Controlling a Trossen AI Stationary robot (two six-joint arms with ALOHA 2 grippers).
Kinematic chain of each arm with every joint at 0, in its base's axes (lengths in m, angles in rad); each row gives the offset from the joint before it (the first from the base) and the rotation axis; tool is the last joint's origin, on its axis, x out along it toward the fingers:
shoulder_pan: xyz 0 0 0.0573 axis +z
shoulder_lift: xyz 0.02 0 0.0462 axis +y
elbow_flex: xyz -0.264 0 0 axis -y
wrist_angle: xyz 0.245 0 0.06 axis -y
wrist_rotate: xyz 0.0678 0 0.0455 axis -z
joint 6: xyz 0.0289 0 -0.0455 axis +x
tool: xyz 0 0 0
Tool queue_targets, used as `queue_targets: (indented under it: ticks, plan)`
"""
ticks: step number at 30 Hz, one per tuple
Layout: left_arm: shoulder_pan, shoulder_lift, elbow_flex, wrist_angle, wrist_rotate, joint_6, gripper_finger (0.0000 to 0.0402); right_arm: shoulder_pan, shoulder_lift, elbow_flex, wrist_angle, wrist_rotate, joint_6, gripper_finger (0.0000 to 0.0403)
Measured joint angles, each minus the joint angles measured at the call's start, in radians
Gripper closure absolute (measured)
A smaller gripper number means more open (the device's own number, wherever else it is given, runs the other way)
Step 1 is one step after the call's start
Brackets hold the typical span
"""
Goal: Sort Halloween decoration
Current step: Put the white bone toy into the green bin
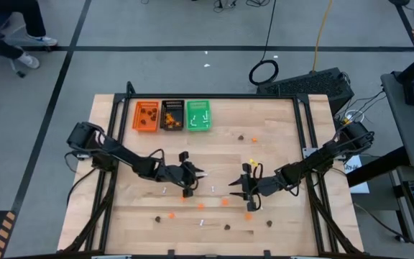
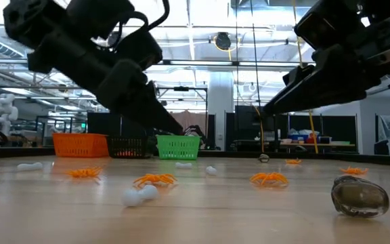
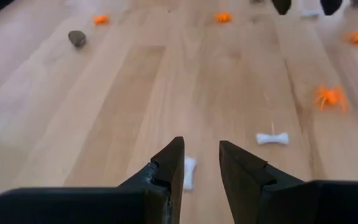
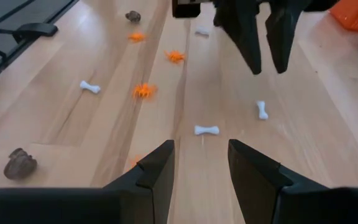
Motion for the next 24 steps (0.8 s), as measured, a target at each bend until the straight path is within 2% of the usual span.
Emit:
queue_targets:
  ticks: [10,15,19,22,24]
  plan:
    - [0.01,0.184,-0.007,0.151,-0.024,0.008,0.0299,-0.004,0.0,0.0,0.001,0.028,0.019,0.0266]
    - [0.009,0.217,-0.005,0.17,-0.049,-0.002,0.0299,-0.004,0.001,0.0,0.0,0.028,0.036,0.0266]
    - [0.012,0.224,-0.005,0.174,-0.02,-0.002,0.0302,-0.004,0.001,0.0,0.0,0.027,0.036,0.0266]
    - [0.012,0.225,-0.004,0.154,-0.011,-0.003,0.0325,-0.005,0.001,0.0,0.0,0.027,0.034,0.0266]
    - [0.012,0.225,-0.002,0.133,-0.003,-0.003,0.0355,-0.005,0.001,0.0,0.0,0.027,0.034,0.0266]
